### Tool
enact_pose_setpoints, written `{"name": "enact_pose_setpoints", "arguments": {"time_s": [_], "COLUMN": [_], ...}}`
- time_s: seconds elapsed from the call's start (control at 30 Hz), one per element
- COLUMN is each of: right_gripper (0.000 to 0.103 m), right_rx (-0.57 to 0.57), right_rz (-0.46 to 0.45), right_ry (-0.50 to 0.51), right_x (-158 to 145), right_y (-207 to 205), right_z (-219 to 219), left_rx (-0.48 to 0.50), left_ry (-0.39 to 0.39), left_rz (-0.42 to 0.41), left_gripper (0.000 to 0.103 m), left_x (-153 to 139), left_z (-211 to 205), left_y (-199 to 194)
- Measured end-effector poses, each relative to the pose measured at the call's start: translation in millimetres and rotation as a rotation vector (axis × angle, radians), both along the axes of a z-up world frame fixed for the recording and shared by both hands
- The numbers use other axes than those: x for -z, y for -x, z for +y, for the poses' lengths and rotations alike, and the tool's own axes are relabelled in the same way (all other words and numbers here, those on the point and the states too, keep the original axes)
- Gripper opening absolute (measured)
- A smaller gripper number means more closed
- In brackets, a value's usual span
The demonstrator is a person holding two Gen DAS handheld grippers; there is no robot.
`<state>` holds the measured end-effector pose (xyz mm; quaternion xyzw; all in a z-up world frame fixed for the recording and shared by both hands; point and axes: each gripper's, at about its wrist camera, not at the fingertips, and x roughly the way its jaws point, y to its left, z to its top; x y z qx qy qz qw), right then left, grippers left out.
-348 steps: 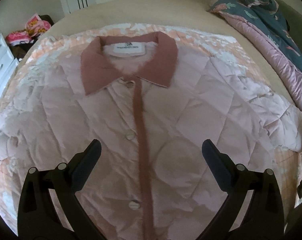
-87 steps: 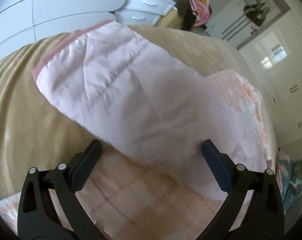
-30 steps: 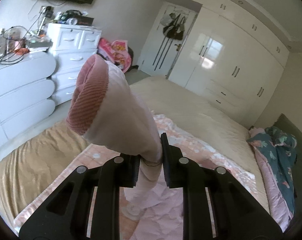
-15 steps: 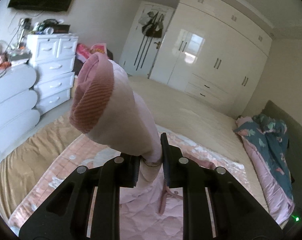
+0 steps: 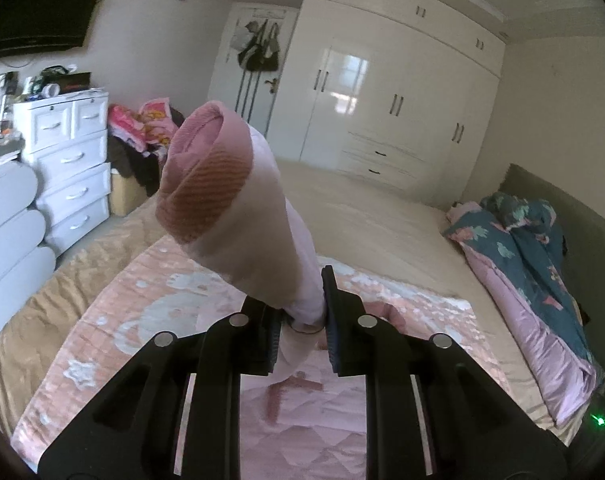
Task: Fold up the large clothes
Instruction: 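Lift the sleeve with the left gripper and fold it across the jacket front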
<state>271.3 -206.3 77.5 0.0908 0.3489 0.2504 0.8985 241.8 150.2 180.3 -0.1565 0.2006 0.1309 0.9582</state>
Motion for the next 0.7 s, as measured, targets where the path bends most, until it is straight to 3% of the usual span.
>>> {"name": "enact_pose_setpoints", "arguments": {"time_s": [0.37,0.7], "right_gripper": [0.099,0.099], "right_rx": [0.057,0.108], "right_rz": [0.036,0.067], "right_ry": [-0.016,-0.029], "right_x": [19,34], "right_y": [-10,-18], "right_z": [-46,-76], "left_rx": [0.098,0.169], "left_ry": [-0.023,-0.039], "left_rz": [0.04,0.105], "left_gripper": [0.011,0.011], "left_x": [22,60], "left_z": [-63,-107], "left_y": [-37,-65]}}
